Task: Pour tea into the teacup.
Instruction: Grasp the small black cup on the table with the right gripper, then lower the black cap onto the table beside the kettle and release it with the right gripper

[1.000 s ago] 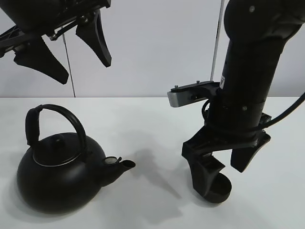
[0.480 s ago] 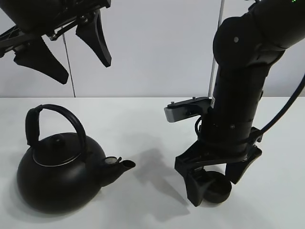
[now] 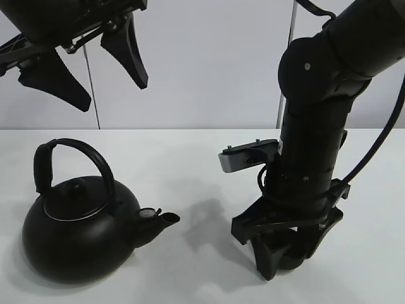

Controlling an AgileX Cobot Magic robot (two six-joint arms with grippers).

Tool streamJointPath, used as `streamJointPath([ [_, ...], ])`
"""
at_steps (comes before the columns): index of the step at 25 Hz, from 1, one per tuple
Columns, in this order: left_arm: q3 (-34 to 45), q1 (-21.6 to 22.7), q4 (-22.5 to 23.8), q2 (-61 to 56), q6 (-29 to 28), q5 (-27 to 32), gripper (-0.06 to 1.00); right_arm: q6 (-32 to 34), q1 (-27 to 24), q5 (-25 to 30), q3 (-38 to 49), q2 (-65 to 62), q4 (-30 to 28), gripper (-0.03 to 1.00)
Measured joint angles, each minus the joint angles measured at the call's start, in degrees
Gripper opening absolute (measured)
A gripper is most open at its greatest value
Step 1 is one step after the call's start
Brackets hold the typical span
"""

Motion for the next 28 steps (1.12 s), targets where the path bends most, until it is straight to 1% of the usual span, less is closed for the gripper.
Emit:
streamJointPath([
  [2, 0.00, 0.00, 0.00, 0.00, 0.00, 0.00, 0.53, 0.21, 0.00, 0.06, 0.00, 0.04, 0.00, 0.42],
  [3, 0.00, 0.00, 0.00, 0.00, 0.00, 0.00, 0.53, 0.42, 0.00, 0.17, 0.00, 0.04, 0.00, 0.39],
  [10, 0.00, 0.00, 0.00, 0.00, 0.00, 0.00, 0.53, 1.50, 0.00, 0.48, -0.30, -3.52, 0.27, 0.39],
  [17, 0.00, 0.00, 0.00, 0.00, 0.00, 0.00, 0.53, 0.53, 0.00, 2.03, -4.12, -7.14, 3.61, 0.39],
  [22, 0.00, 0.00, 0.00, 0.00, 0.00, 0.00, 0.53, -6.74, 0.00, 3.22, -4.56, -7.19, 6.63, 0.39],
  [25, 0.00, 0.00, 0.00, 0.00, 0.00, 0.00, 0.53, -13.75, 0.00, 4.16, -4.56, -7.19, 8.69, 0.39],
  [28, 0.00, 0.00, 0.00, 0.00, 0.00, 0.00, 0.53, -22.30, 0.98, 5.78, -4.63, -7.19, 9.71, 0.39],
])
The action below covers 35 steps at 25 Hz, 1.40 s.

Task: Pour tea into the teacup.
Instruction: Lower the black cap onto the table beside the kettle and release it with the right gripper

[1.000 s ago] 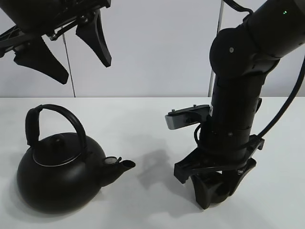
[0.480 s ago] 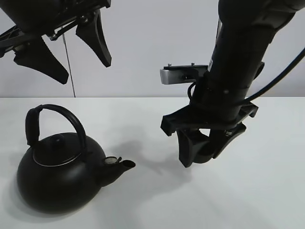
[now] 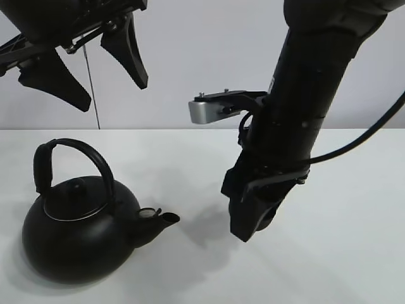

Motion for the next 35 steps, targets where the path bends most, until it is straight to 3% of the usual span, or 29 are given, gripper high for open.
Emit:
streamJointPath([
  [4, 0.00, 0.00, 0.00, 0.00, 0.00, 0.00, 0.53, -6.65, 3.04, 0.43, 0.00, 0.12, 0.40, 0.39],
  [11, 0.00, 0.00, 0.00, 0.00, 0.00, 0.00, 0.53, -8.15, 6.81, -2.24, -0.07, 3.03, 0.34, 0.39],
  [27, 0.00, 0.00, 0.00, 0.00, 0.00, 0.00, 0.53, -1.01, 7.65, -11.31, -0.07, 8.65, 0.13, 0.39],
  [35, 0.00, 0.00, 0.00, 0.00, 0.00, 0.00, 0.53, 4.30, 7.65, -11.89, -0.07, 10.20, -1.59, 0.39],
])
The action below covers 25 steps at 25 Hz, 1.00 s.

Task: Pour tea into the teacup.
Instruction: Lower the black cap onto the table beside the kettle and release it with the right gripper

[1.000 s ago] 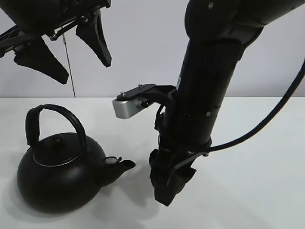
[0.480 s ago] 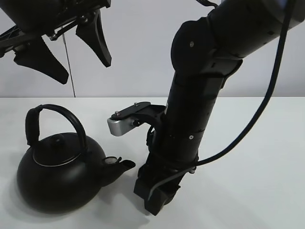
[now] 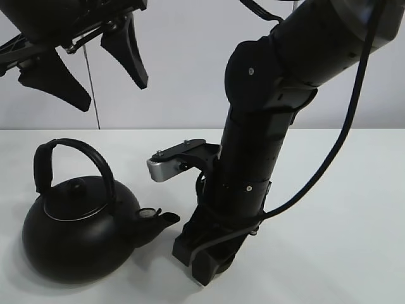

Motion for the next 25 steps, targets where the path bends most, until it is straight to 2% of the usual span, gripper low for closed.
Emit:
streamJointPath([
  [14, 0.00, 0.00, 0.00, 0.00, 0.00, 0.00, 0.53, 0.06, 0.00, -0.13, 0.00, 0.05, -0.14, 0.40],
  [19, 0.00, 0.00, 0.00, 0.00, 0.00, 0.00, 0.53, 0.93, 0.00, -0.13, -0.07, 0.05, -0.14, 0.49],
  [25, 0.00, 0.00, 0.00, 0.00, 0.00, 0.00, 0.53, 3.65, 0.00, 0.08, -0.20, -0.35, -0.14, 0.52],
])
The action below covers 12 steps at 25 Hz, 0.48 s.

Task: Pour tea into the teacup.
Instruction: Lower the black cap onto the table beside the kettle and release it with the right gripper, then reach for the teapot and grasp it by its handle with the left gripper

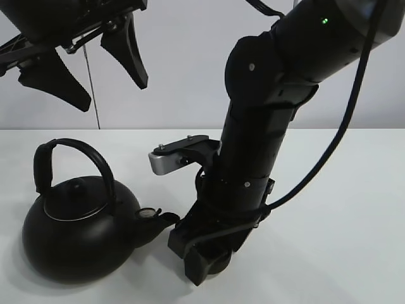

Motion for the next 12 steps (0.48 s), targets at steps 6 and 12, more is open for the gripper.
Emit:
streamJointPath([
  [6, 0.00, 0.00, 0.00, 0.00, 0.00, 0.00, 0.53, 0.98, -0.41, 2.17, 0.00, -3.00, 0.91, 0.52],
  [12, 0.00, 0.00, 0.00, 0.00, 0.00, 0.00, 0.53, 2.58, -5.57, 5.34, 0.00, -6.26, 4.32, 0.52],
])
